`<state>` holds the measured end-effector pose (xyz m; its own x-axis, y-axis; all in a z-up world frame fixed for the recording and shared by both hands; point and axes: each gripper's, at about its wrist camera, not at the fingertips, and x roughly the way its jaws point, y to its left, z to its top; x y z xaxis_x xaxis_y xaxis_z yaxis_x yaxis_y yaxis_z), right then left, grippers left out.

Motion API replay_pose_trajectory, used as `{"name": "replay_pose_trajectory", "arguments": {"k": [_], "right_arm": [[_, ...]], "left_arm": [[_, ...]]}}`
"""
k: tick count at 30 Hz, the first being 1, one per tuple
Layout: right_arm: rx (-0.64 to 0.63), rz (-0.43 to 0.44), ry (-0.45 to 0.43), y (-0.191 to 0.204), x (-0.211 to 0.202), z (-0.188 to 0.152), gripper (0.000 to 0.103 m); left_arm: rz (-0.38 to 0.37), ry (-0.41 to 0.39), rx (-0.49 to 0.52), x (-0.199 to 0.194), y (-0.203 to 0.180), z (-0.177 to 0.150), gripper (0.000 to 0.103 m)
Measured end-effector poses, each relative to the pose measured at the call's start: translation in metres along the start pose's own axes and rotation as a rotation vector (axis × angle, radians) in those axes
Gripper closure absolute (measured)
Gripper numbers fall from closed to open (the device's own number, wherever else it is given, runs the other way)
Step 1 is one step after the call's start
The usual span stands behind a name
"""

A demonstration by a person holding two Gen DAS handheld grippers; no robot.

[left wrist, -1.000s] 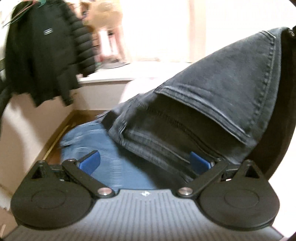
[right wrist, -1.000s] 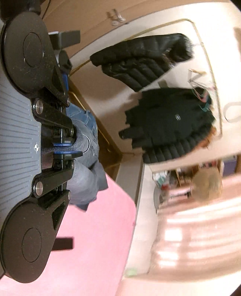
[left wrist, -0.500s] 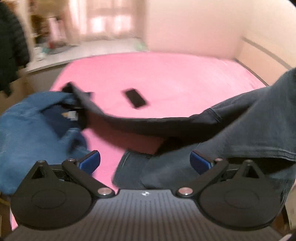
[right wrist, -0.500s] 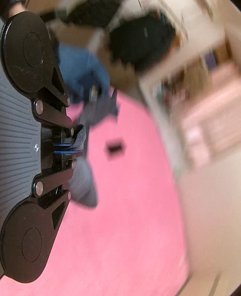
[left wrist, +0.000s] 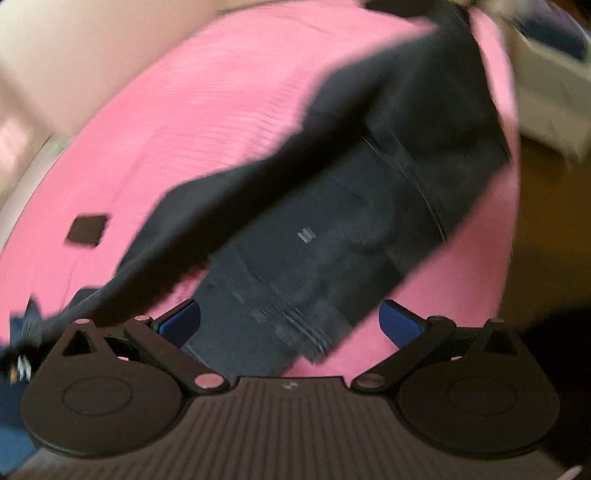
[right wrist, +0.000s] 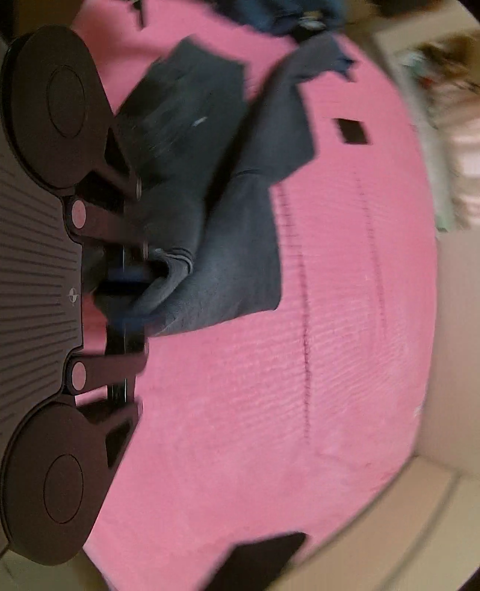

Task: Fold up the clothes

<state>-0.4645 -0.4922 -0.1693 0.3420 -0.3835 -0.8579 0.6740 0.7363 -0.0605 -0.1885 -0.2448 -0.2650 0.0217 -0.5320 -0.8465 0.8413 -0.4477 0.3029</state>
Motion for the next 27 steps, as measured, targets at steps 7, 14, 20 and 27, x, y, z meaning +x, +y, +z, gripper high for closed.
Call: {"name": "replay_pose_trajectory", "arguments": {"k": [7, 14, 20, 27], "right_arm": [[-0.297, -0.08, 0.103, 0.035, 0.01, -0.073, 0.026], [-0.304, 0.098, 0.159, 0.013, 0.053, -0.108, 0.026], [-0.046, 0.313, 0.171, -0.022, 0.077, -0.104, 0.033], [0.265, 0.394, 0.216, -0.068, 0.053, -0.091, 0.093]], "left_arm": [[0.022, -0.051, 0.388, 0.044, -0.038, -0.038, 0.009], [0.041, -0.072, 0.669, 0.069, -0.04, -0.061, 0.011], [0.035, -0.093, 0.75, 0.063, -0.029, -0.07, 0.012], [0.06, -0.165, 0.892, 0.061, -0.025, -0.079, 0.012]]}}
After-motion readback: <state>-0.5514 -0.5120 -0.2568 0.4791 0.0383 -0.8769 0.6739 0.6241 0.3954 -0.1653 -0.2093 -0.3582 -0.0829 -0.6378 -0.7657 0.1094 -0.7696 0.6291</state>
